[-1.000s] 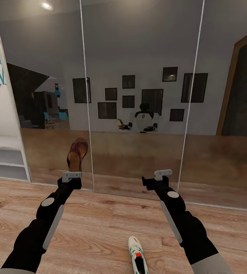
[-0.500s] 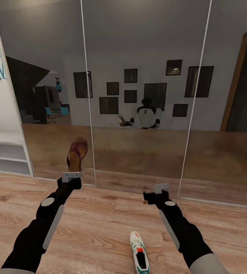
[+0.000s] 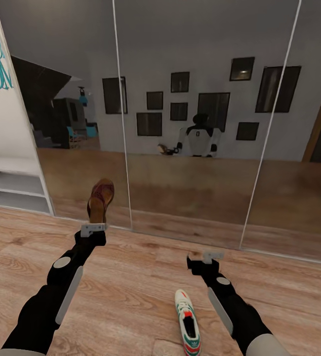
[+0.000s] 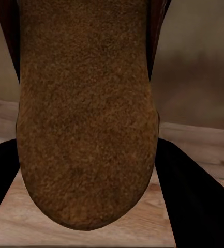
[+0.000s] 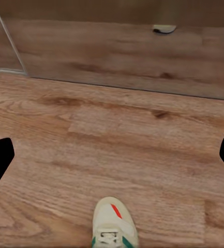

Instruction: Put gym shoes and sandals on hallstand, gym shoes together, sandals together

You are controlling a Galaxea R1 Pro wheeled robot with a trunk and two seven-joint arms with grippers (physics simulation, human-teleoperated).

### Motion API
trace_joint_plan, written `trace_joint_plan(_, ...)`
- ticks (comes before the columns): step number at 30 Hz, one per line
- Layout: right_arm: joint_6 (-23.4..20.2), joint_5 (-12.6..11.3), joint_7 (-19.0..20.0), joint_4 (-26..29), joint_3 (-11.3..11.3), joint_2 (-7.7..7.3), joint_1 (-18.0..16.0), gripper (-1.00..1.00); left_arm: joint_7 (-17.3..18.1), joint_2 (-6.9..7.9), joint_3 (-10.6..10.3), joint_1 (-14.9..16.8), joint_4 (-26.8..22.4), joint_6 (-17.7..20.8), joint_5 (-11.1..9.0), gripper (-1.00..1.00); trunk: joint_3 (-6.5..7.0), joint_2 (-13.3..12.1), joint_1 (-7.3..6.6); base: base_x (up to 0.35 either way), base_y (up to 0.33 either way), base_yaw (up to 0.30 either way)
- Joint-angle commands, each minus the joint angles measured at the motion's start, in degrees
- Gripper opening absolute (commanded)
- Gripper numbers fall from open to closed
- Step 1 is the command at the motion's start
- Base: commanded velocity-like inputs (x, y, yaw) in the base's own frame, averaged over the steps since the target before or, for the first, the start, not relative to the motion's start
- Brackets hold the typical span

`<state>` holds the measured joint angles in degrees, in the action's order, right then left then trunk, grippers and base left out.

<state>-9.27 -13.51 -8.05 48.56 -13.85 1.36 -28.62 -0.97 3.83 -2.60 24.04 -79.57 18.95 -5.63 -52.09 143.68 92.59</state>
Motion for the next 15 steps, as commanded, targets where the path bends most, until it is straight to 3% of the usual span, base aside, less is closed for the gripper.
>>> trace_joint_plan(1,0.6,-0.6,-0.5,-0.8,-0.2,-0.04,0.0,1.0,-0.2,0.05,-0.1,0.0,-0.1,0.3,-0.5,-1.0,-0.14,0.0,-0.02,0.0,0.0,0.13)
trace_joint_plan(6,4.7,-0.6,-0.5,-6.8,-0.3,-0.04,0.0,1.0,-0.2,0.04,-0.1,0.0,-0.1,0.3,-0.5,-1.0,-0.29,0.0,-0.02,0.0,0.0,0.051)
trace_joint_plan(15,5.8,-0.7,-0.5,-14.1,-0.2,-0.04,0.0,1.0,-0.2,0.03,-0.1,0.0,-0.1,0.3,-0.5,-1.0,-0.85,0.1,0.04,0.0,0.0,0.028)
